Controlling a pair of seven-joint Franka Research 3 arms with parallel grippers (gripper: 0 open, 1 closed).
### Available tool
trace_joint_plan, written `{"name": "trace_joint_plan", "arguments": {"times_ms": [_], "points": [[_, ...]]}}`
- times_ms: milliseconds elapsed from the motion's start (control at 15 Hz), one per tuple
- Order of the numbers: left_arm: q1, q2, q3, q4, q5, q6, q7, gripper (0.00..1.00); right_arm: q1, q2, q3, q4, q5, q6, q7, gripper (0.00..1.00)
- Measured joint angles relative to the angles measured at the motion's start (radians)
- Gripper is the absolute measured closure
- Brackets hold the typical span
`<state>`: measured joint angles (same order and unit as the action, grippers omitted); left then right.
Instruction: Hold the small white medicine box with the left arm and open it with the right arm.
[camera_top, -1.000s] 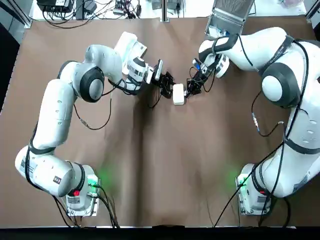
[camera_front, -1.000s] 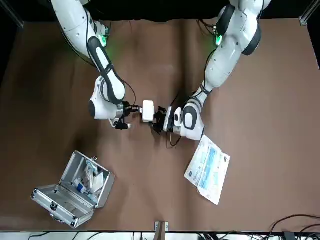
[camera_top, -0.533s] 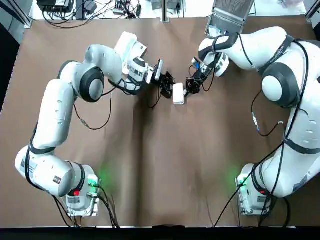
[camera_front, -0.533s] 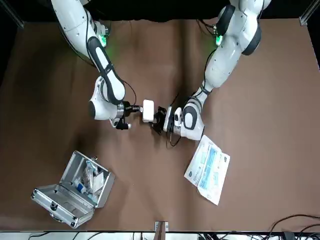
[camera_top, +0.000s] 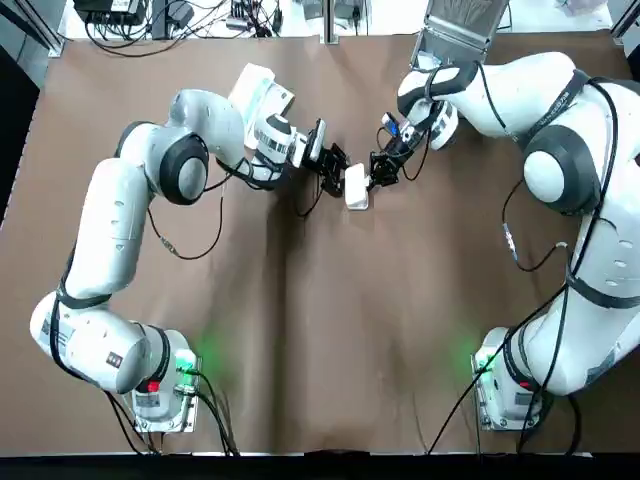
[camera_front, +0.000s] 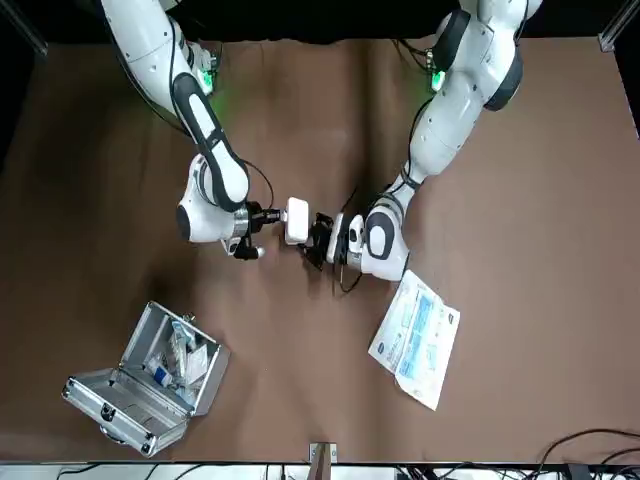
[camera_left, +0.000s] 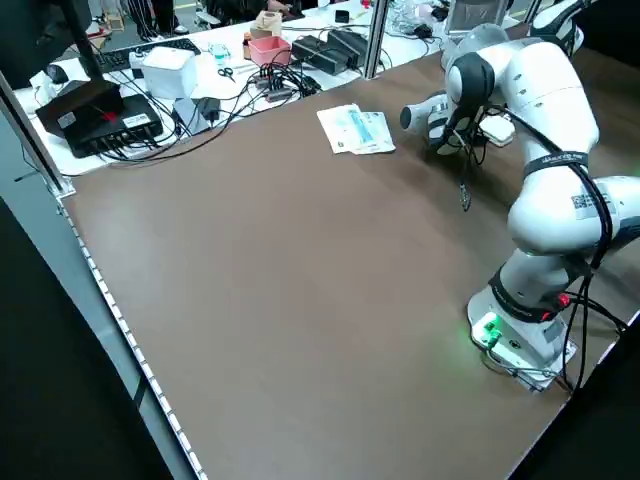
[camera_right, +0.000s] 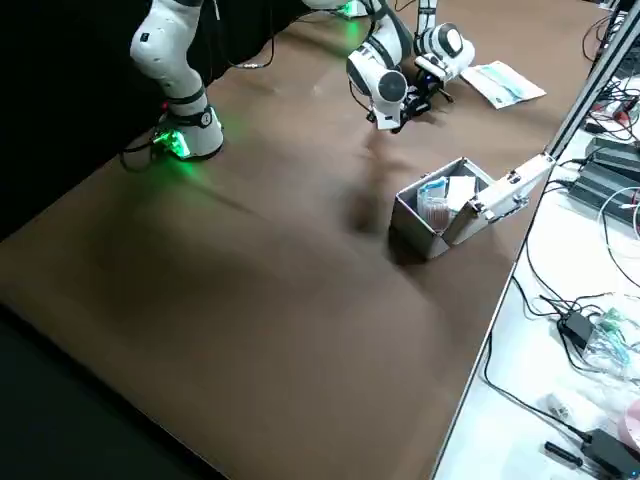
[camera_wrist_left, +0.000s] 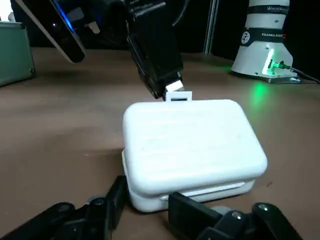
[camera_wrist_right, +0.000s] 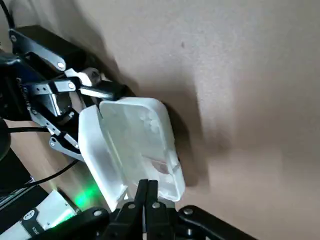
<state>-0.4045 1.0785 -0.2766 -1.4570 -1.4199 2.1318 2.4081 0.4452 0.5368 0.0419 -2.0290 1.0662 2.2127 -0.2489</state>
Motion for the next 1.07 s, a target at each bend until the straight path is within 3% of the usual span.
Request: {"name": "trace_joint_plan", "arguments": {"times_ms": [1067], "points": [[0.0, 0.0, 0.001, 0.0, 0.0, 0.0, 0.005, 0.56, 0.015, 0.0, 0.018, 0.029, 0.086, -0.029, 0.001, 0.99]]}}
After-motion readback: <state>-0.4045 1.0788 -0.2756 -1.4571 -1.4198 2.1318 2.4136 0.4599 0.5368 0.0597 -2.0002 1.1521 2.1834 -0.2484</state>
